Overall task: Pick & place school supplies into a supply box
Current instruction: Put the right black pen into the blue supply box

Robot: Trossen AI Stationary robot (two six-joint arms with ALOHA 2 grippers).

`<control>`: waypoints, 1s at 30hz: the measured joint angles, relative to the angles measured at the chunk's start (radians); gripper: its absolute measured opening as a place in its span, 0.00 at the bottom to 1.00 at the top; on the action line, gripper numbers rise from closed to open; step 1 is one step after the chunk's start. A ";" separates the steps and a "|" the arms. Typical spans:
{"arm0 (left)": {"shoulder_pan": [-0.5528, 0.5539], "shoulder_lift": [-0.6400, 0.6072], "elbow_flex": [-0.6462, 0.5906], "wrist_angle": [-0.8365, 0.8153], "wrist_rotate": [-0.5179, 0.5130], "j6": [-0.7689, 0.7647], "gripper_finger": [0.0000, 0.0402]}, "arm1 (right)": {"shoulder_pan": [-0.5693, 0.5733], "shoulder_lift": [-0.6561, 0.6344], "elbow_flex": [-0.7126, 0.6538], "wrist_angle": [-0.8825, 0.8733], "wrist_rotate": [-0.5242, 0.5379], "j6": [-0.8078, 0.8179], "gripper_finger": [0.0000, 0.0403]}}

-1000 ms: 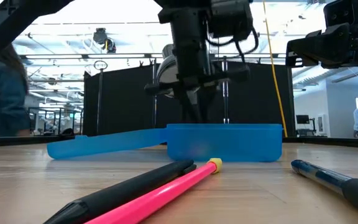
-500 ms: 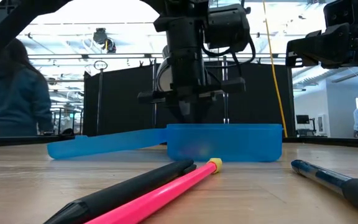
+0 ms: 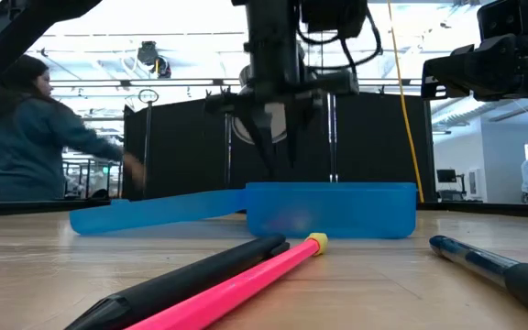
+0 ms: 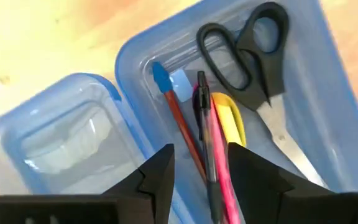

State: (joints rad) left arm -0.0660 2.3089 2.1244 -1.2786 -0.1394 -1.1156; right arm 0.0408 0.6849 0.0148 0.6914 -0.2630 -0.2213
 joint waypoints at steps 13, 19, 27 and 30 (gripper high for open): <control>-0.229 -0.121 0.159 -0.112 -0.098 0.188 0.33 | 0.000 0.000 0.000 -0.020 0.000 0.019 0.00; -0.440 -0.111 0.150 -0.076 -0.365 0.223 0.33 | 0.000 0.001 0.000 -0.024 0.001 0.019 0.00; -0.607 -0.103 -0.011 0.114 -0.490 0.343 0.33 | 0.000 0.000 0.000 -0.010 0.002 0.048 0.00; -0.628 -0.103 -0.077 0.127 -0.495 0.353 0.33 | 0.000 0.000 0.000 -0.004 0.020 0.049 0.00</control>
State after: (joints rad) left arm -0.6942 2.2059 2.0478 -1.1512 -0.6346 -0.7627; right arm 0.0410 0.6849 0.0148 0.6878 -0.2431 -0.1726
